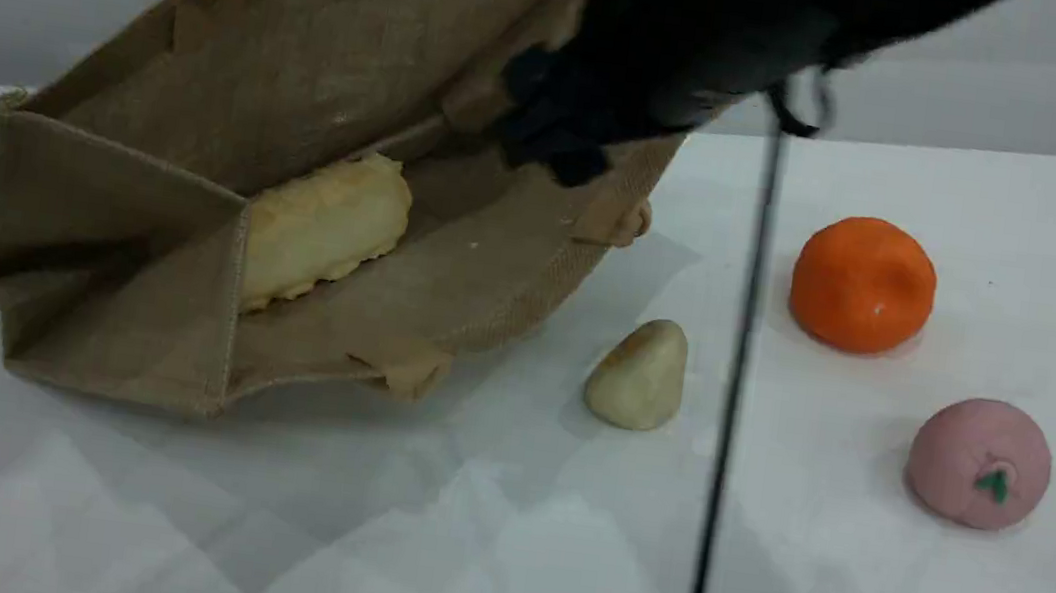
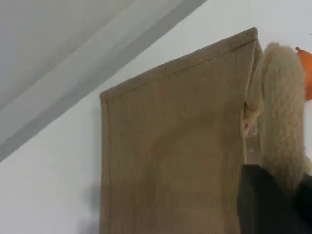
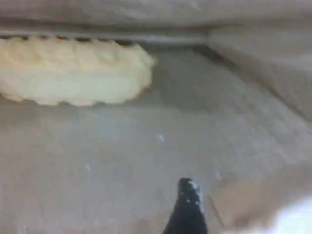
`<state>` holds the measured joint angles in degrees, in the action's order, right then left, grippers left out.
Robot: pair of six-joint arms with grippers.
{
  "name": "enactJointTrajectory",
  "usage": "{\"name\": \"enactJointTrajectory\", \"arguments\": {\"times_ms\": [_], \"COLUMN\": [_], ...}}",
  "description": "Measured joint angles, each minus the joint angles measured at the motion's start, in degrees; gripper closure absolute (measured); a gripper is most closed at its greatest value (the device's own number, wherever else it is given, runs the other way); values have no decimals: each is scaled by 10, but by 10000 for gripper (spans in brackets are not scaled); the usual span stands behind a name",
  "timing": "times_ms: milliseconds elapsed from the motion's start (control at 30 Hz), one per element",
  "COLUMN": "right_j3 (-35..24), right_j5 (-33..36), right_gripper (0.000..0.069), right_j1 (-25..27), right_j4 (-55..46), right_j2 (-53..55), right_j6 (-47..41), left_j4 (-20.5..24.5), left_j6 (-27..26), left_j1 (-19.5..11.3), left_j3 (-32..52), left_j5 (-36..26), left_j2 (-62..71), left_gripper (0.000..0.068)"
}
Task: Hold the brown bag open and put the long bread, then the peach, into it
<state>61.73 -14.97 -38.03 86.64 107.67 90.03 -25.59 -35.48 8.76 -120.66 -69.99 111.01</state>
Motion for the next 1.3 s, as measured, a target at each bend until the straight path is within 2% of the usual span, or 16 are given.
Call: {"name": "enactJointTrajectory", "arguments": {"times_ms": [200, 433, 533, 667, 833, 967, 1067, 1133, 1300], "right_j3": [-43, -48, -59, -87, -121, -122, -122, -122, -122], "right_j5": [-30, -97, -75, 12, 212, 353, 412, 428, 475], "right_gripper": [184, 184, 183, 183, 183, 183, 183, 183, 183], "right_j1": [16, 16, 15, 15, 14, 18, 40, 64, 148], "right_j4": [126, 134, 134, 132, 130, 126, 91, 61, 54], "right_j2": [-79, -117, -115, -115, -115, -122, -136, -140, -140], "right_j6": [-1, -1, -1, -1, -1, -1, -1, -1, -1], "left_j4": [0, -1, -1, -1, -1, -1, -1, -1, -1], "left_j6": [0, -1, -1, -1, -1, -1, -1, -1, -1], "left_j1": [0, 0, 0, 0, 0, 0, 0, 0, 0], "left_j3": [0, 0, 0, 0, 0, 0, 0, 0, 0], "left_j5": [0, 0, 0, 0, 0, 0, 1, 1, 1], "left_j2": [0, 0, 0, 0, 0, 0, 0, 0, 0], "left_gripper": [589, 589, 589, 589, 589, 589, 589, 589, 589]}}
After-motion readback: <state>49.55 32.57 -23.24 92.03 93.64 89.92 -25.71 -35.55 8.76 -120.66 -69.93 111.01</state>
